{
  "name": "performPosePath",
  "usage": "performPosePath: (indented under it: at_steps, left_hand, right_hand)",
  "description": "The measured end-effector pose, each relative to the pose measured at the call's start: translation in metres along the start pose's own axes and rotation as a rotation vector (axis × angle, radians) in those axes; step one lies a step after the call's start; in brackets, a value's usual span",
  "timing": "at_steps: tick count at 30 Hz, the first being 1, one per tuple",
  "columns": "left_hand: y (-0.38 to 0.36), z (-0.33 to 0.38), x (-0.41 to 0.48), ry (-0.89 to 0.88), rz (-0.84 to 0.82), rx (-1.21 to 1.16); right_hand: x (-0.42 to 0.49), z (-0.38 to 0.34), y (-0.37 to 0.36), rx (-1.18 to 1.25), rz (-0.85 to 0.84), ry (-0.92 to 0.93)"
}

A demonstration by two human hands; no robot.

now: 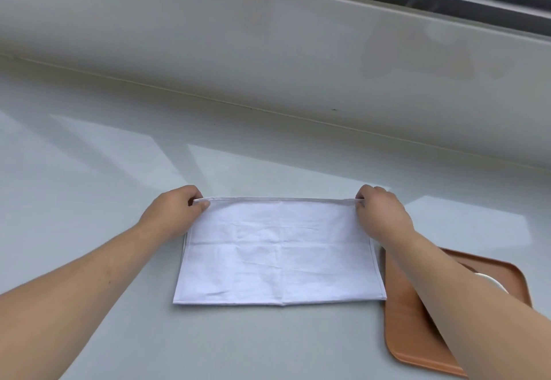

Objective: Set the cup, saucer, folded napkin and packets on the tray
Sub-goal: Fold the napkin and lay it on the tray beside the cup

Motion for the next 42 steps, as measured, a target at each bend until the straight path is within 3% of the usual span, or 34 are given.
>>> performPosePath:
  at_steps: [8, 13, 19, 25, 29, 32, 36, 42]
  left_hand:
    - [-0.003, -0.018, -0.026, 0.075, -0.227, -0.258]
    - [0.010, -0.028, -0.046, 0.110, -0.224, -0.343]
    - [0.078, 0.001, -0.084, -0.010, 0.070, -0.279]
    - [0.192, 0.055, -0.152, -0.230, 0.332, -0.769]
    - [0.219, 0.059, -0.217, -0.384, 0.441, -0.899]
    - [0.198, 0.037, -0.251, -0.343, 0.419, -0.898]
    - [0.136, -0.009, -0.262, -0.186, 0.309, -0.708]
    - [0.029, -0.086, -0.244, 0.082, -0.107, -0.439]
  right_hand:
    - [-0.028, 0.012, 0.006, 0.637, 0.020, -0.155]
    - [-0.047, 0.023, 0.025, 0.796, 0.016, -0.168]
    - [-0.047, 0.010, 0.093, 0.693, 0.139, -0.040]
    - [-0.071, -0.033, 0.238, 0.766, 0.538, 0.226]
    - [-0.124, -0.050, 0.293, 0.875, 0.638, 0.368]
    - [-0.156, -0.049, 0.281, 0.920, 0.566, 0.400]
    - [-0.182, -0.032, 0.208, 0.884, 0.368, 0.326]
    - [-0.214, -0.002, 0.089, 0.574, -0.091, 0.230]
Point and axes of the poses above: each hand's wrist, its own x-axis towards the middle knuckle, its own y-axis out of the back of the hand, z = x × y, the point moved 7 cm from there along x, towards the middle knuckle, and after that the axes turned 13 degrees about y, right-handed, at the moved point
